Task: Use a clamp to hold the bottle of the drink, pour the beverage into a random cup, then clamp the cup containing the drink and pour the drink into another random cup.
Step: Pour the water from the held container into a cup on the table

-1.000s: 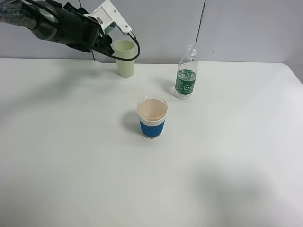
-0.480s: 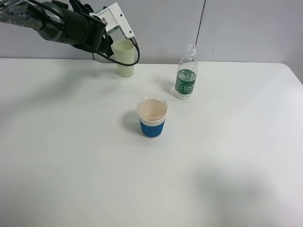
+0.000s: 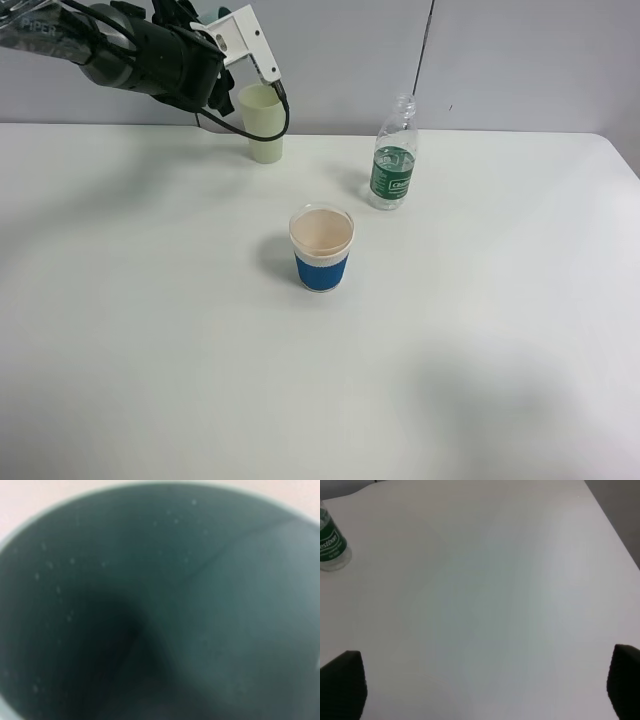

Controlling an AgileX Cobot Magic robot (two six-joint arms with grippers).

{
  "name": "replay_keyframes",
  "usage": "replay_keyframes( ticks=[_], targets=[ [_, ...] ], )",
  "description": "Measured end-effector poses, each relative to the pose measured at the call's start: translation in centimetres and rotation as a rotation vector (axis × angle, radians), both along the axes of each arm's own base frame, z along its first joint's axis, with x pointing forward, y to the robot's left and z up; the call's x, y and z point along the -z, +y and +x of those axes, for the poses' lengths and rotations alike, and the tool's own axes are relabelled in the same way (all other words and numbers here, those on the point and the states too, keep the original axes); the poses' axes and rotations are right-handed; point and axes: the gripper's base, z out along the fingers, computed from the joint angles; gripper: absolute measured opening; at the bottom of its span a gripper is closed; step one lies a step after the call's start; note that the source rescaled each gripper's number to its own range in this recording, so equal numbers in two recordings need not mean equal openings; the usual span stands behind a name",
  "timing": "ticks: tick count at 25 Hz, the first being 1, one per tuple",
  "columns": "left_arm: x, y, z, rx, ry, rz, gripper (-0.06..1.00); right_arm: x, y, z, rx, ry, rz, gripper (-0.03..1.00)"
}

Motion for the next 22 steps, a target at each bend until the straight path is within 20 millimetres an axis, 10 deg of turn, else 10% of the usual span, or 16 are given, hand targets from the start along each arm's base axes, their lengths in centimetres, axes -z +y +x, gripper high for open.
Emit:
replay_keyframes(
  ticks=[22],
  targets=[
    [-1.1,0.0,0.2,0.022,-0.09,0.134,0.01,0.0,0.0,0.0,0.0,0.0,0.0,1.0]
  ],
)
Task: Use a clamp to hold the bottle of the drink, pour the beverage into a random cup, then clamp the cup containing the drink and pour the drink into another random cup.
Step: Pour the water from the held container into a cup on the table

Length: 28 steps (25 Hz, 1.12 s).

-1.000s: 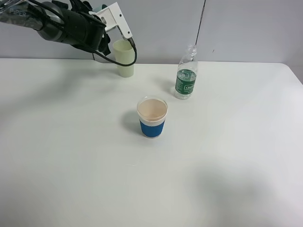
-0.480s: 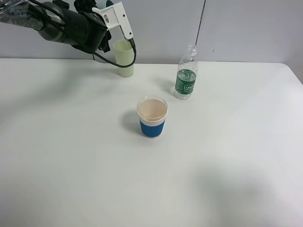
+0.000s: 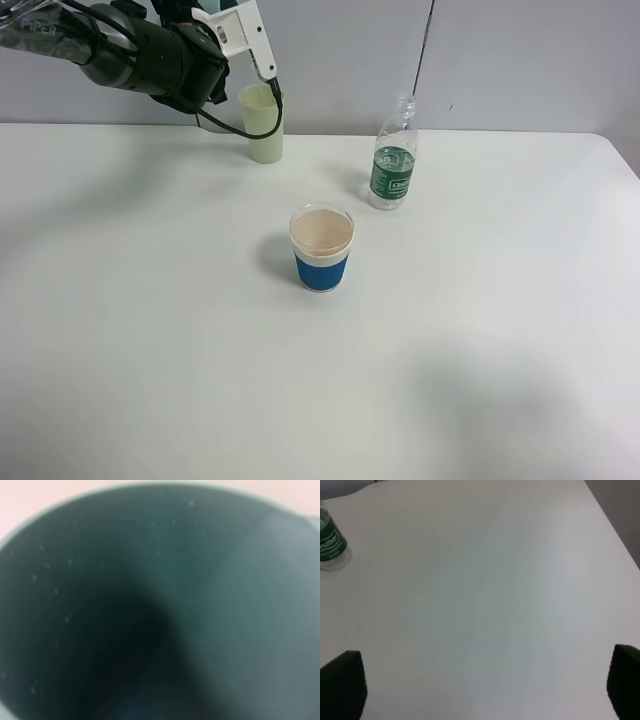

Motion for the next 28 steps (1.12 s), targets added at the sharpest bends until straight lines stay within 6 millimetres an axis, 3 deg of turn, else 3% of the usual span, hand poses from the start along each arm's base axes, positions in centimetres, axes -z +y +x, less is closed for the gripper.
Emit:
replay_keyframes(
  ticks=[28],
  targets=[
    [-0.52,-0.15,0.18,0.019,-0.056,0.201,0.01,0.0,0.0,0.0,0.0,0.0,0.0,1.0]
  ],
)
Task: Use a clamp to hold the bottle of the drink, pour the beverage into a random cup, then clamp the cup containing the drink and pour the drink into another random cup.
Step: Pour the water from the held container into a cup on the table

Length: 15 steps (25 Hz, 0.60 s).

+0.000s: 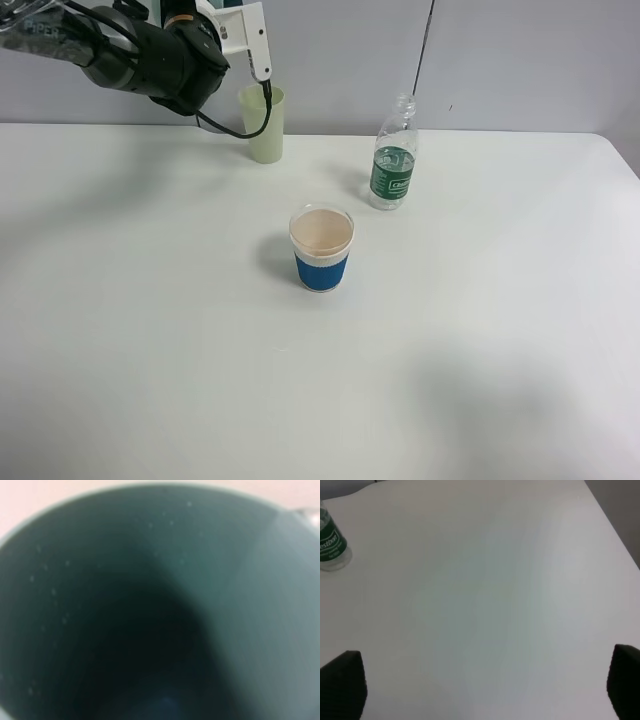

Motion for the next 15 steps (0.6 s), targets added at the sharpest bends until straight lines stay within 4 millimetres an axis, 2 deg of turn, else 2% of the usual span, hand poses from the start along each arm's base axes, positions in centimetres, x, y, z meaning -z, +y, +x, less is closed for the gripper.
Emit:
replay_keyframes(
  ticks=[5,15],
  targets=[
    [0.92,-0.07,0.19,0.002,0.015,0.047,0.01,0.0,0.0,0.0,0.0,0.0,0.0,1.0],
    [0.37,-0.68,0.33,0.065,-0.025,0.138,0.01,0.0,0.0,0.0,0.0,0.0,0.0,1.0]
  ],
)
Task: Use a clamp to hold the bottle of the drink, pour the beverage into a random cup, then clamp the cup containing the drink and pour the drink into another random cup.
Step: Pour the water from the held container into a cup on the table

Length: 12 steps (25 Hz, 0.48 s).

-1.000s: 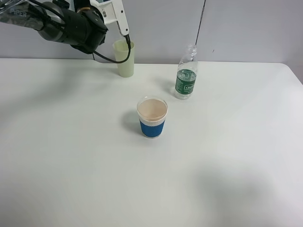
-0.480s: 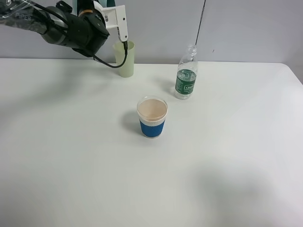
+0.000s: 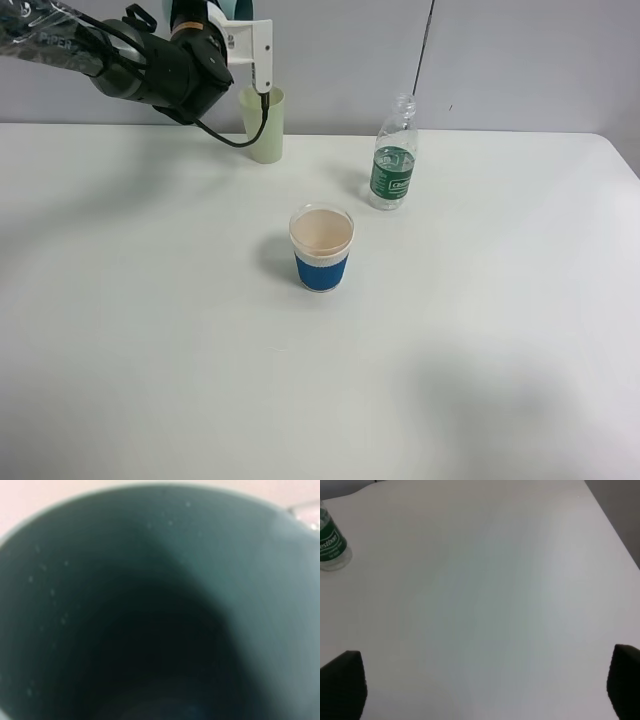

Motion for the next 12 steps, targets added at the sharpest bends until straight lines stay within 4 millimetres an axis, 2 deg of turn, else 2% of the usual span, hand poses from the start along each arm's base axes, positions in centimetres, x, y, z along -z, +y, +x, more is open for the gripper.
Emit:
replay_keyframes(
  ticks=[12],
  targets=[
    [-0.39,-0.5,0.06,0.03,0.009,0.253,0.01,0.0,0.0,0.0,0.0,0.0,0.0,1.0]
  ],
)
